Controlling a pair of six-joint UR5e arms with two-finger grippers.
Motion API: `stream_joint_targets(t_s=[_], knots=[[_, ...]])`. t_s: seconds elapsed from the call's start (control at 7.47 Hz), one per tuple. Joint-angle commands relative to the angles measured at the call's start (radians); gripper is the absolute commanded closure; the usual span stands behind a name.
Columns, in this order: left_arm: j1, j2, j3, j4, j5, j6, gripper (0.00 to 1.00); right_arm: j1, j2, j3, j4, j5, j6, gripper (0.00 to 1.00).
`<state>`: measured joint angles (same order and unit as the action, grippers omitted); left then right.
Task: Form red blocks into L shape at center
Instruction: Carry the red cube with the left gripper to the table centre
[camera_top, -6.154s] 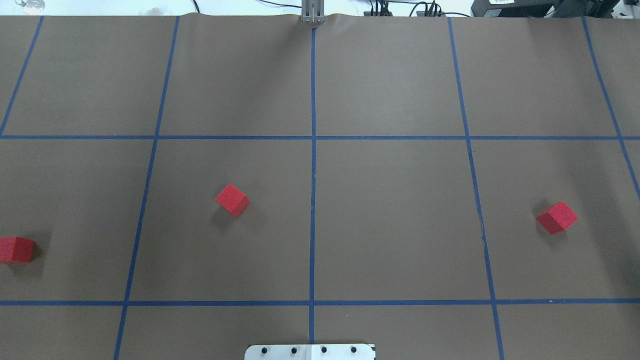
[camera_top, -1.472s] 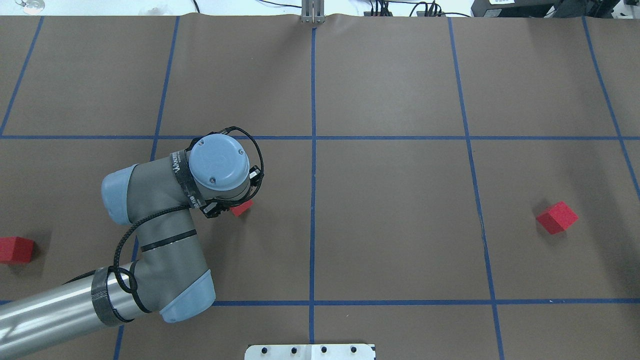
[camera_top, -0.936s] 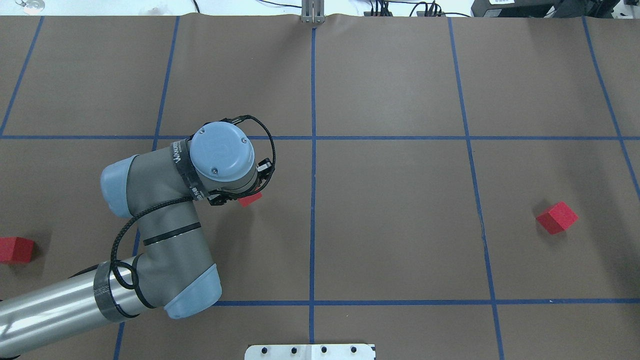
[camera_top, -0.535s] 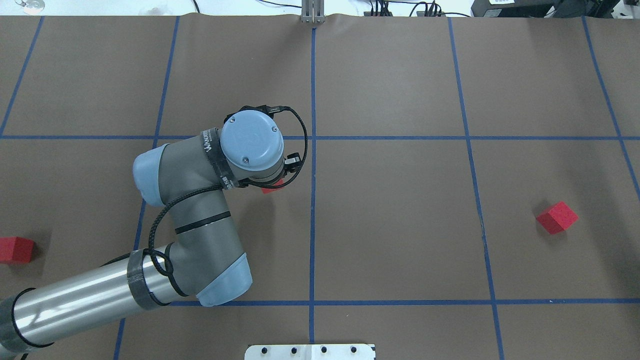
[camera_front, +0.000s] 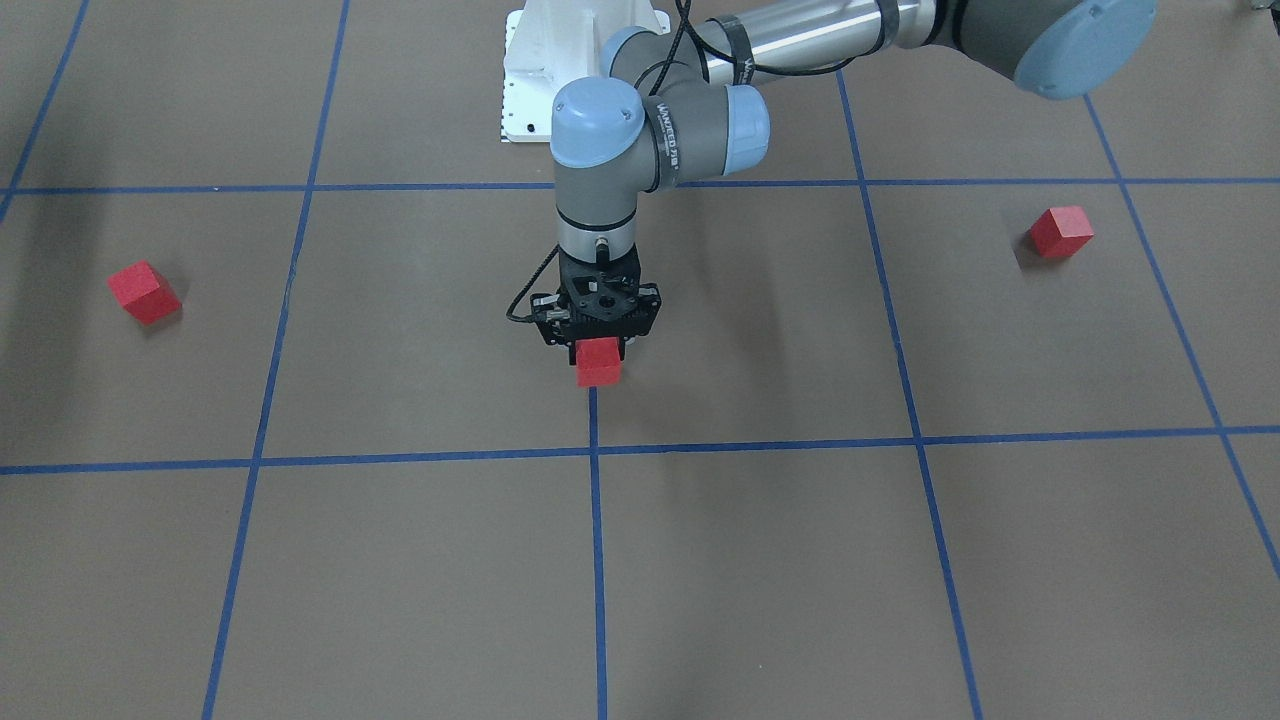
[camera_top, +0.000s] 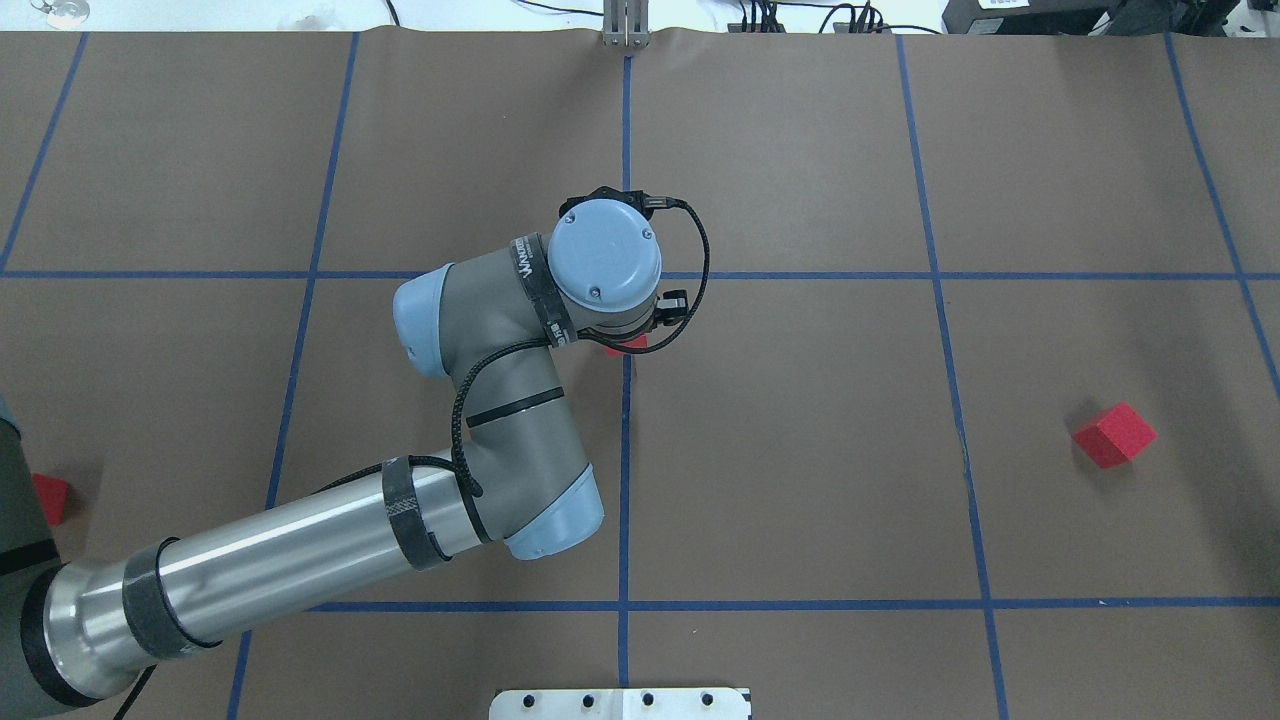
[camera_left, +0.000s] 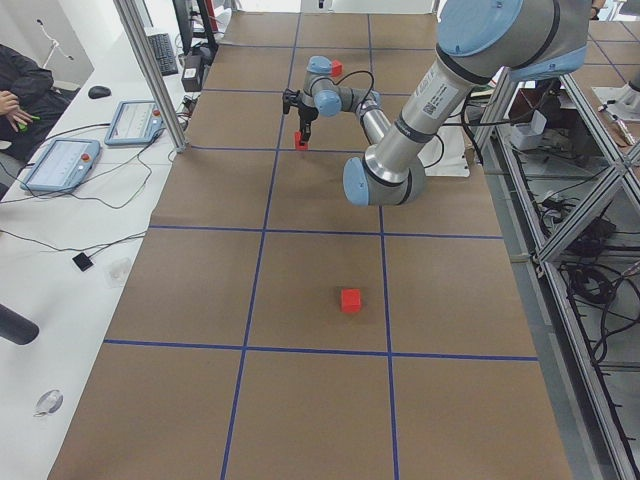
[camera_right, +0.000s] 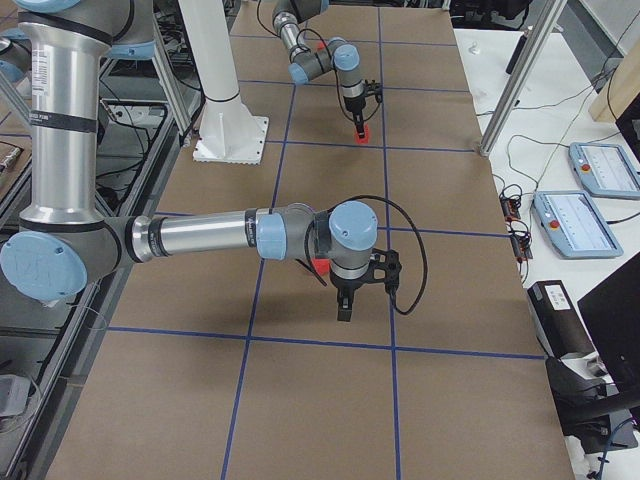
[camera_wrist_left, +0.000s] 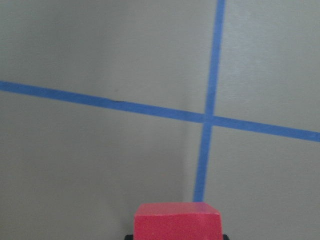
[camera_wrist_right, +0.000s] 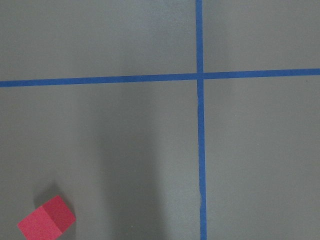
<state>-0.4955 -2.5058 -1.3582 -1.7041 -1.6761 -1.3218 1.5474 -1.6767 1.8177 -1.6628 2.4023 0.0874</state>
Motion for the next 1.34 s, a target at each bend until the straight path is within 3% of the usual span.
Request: stream_joint_targets(t_s=[0.0, 0.4, 1.2], knots=[[0.000, -0.014, 0.025, -0.018, 0.018, 0.024, 1.00, -0.001, 0.000, 0.000, 0.000, 0.000, 0.000, 0.01], [-0.017, -0.014, 0.045, -0.019, 0.019, 0.107, 1.00, -0.001, 0.000, 0.000, 0.000, 0.000, 0.000, 0.01], [-0.006, -0.019, 0.080, -0.072, 0.015, 0.093, 1.00, -0.001, 0.000, 0.000, 0.000, 0.001, 0.000, 0.01]])
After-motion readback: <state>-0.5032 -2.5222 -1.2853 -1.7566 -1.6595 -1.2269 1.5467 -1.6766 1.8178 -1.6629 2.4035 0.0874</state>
